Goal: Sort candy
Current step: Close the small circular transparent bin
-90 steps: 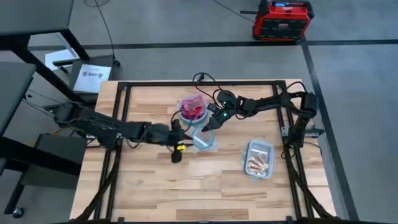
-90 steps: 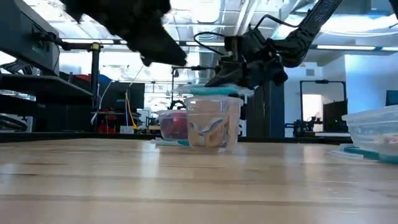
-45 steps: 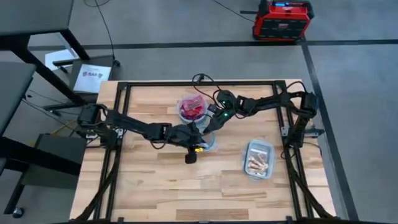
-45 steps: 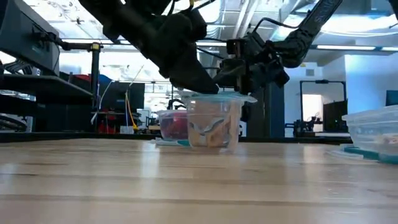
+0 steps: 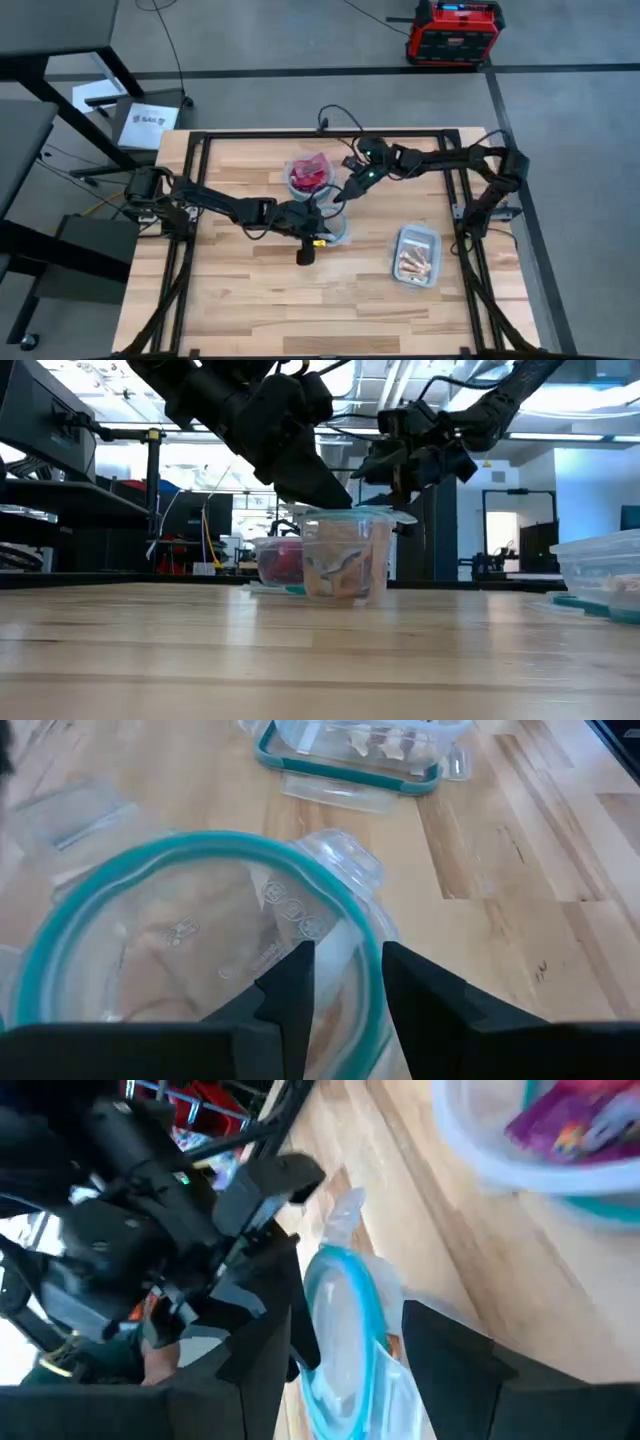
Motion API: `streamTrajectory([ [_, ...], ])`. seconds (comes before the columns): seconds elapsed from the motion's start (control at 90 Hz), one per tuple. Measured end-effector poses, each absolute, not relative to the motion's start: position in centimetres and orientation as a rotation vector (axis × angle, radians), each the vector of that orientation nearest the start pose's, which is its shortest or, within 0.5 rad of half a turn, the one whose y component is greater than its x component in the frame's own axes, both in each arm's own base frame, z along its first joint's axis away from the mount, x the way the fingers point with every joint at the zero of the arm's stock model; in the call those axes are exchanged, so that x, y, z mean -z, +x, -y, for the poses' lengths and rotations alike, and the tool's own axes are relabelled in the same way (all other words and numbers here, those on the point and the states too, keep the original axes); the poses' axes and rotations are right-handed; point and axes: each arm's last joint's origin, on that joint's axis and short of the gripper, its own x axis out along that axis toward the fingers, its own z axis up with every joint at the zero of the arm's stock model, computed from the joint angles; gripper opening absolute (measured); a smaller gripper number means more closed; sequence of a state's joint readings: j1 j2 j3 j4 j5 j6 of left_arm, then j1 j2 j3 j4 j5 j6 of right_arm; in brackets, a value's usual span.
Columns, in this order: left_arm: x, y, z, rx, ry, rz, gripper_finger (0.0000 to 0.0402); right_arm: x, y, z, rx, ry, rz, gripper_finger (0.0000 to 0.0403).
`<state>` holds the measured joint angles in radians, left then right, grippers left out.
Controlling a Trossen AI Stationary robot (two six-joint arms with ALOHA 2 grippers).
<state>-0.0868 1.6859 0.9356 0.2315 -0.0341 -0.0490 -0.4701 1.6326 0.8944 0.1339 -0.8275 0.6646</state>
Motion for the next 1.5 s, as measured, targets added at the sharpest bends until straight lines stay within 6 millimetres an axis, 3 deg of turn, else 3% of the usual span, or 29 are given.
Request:
streamTrajectory([
  [0.133, -19.5, 35.3, 3.0, 0.039, -0.013, -0.517, 0.0107, -21.1, 28.8, 13.9, -0.113, 0.948, -0.573, 0.0178],
  [0.3, -20.3, 35.2, 3.0, 0.039, -0.014, -0.498, 0.0107, -23.3, 27.5, 13.5, -0.009, 0.736, -0.527, 0.0177],
  [0.467, -24.6, 35.2, 3.0, 0.043, -0.006, -0.453, 0.0107, -25.1, 27.1, 11.3, 0.085, 0.514, -0.517, 0.0177],
  [0.611, -26.9, 34.2, 3.1, 0.046, 0.011, -0.548, 0.0107, -25.4, 27.8, 8.0, 0.095, 0.386, -0.54, 0.0177],
  [0.722, -27.1, 32.2, 2.6, -0.047, 0.053, -0.648, 0.0107, -23.5, 27.8, 4.8, 0.093, 0.336, -0.571, 0.0177],
  [0.844, -25.3, 30.6, 1.0, -0.167, 0.079, -0.678, 0.0107, -20.1, 26.8, 1.3, 0.138, 0.315, -0.594, 0.0177],
  [0.933, -25.0, 30.4, -0.4, -0.159, 0.03, -0.632, 0.0107, -18.0, 25.7, -1.2, 0.161, 0.334, -0.583, 0.0177],
  [1.144, -24.9, 30.8, -2.7, -0.138, 0.02, -0.601, 0.0107, -15.8, 23.6, -7.5, 0.189, 0.267, -0.535, 0.0177],
  [1.278, -24.8, 31.8, -3.3, -0.027, -0.043, -0.523, 0.0107, -14.5, 23.6, -8.8, 0.32, 0.18, -0.493, 0.0177],
  [1.422, -21.9, 33.1, -3.3, -0.005, -0.07, -0.6, 0.0107, -12.6, 25.1, -9.1, 0.315, 0.228, -0.454, 0.0177],
  [1.5, -21.7, 33.7, -3.2, -0.003, -0.066, -0.591, 0.0107, -11.7, 25.7, -9.1, 0.296, 0.253, -0.428, 0.0177],
])
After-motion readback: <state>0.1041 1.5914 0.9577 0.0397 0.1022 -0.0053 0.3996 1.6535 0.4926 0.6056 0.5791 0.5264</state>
